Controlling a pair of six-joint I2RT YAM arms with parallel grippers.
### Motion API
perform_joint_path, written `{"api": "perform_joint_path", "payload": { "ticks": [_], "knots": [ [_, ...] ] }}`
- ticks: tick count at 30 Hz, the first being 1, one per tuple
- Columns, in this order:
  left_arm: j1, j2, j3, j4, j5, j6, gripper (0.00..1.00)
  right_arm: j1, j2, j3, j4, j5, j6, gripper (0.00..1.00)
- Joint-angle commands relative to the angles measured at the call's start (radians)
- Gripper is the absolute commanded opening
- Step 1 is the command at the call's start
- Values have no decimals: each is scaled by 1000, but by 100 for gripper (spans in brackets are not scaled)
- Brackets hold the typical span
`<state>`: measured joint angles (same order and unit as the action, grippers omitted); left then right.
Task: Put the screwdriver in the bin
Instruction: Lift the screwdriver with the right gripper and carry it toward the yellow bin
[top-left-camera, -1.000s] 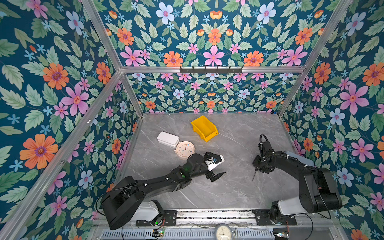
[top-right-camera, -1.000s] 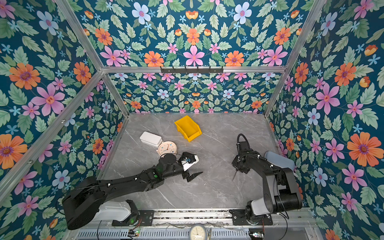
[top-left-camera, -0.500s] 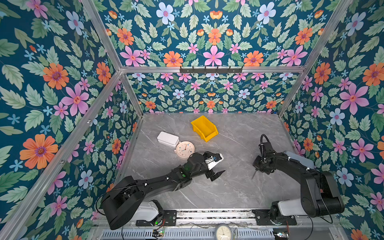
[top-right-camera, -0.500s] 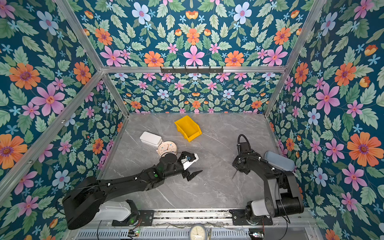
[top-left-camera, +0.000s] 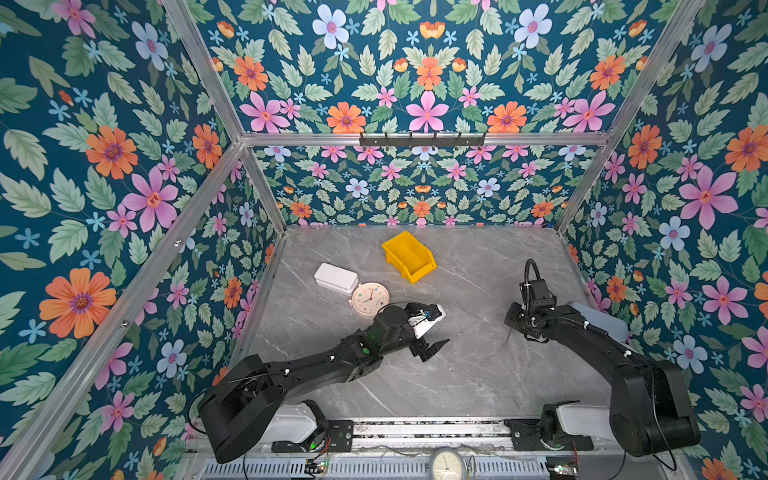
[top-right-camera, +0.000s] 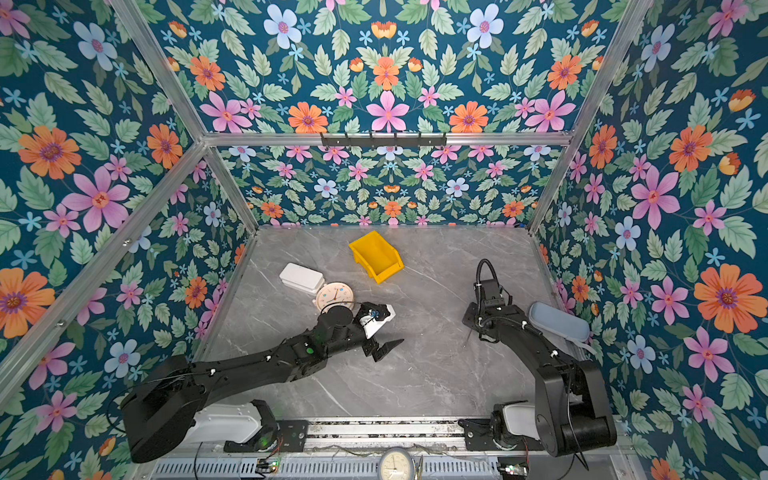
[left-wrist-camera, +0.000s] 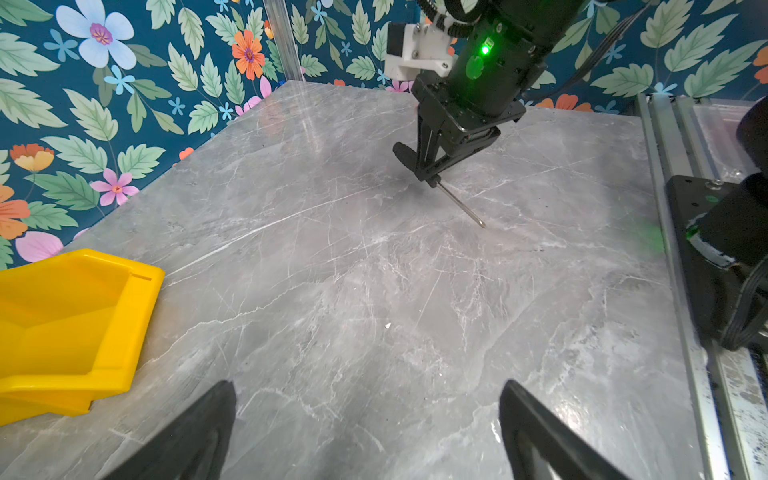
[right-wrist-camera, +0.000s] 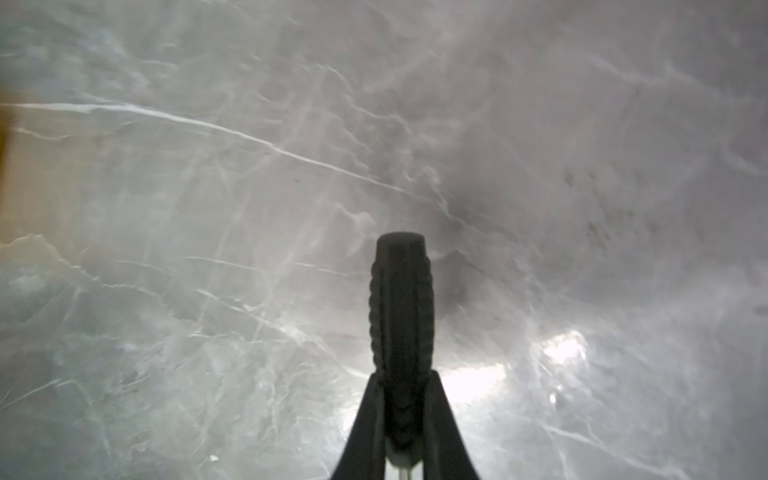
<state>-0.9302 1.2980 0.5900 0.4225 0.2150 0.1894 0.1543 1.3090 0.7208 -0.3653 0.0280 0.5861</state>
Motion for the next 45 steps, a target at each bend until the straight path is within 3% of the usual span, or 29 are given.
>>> {"api": "perform_joint_path", "payload": {
  "ticks": [1, 14, 25, 35, 45],
  "knots": [
    [7, -18, -5, -16, -19, -5, 100, 25, 4, 32, 43, -6, -63, 0],
    [37, -131, -60, -57, -51, -17, 100, 140, 59, 106, 214, -104, -250, 0],
    [60, -253, -96, -157, -110, -22, 100, 238, 245, 311, 313, -124, -458, 0],
    [173, -412, -136, -256, -127, -59, 100, 317, 505, 605, 370, -123, -476, 0],
    [199, -480, -142, -305, -213, -57, 100, 364, 736, 907, 393, -64, -351, 0]
  ]
}}
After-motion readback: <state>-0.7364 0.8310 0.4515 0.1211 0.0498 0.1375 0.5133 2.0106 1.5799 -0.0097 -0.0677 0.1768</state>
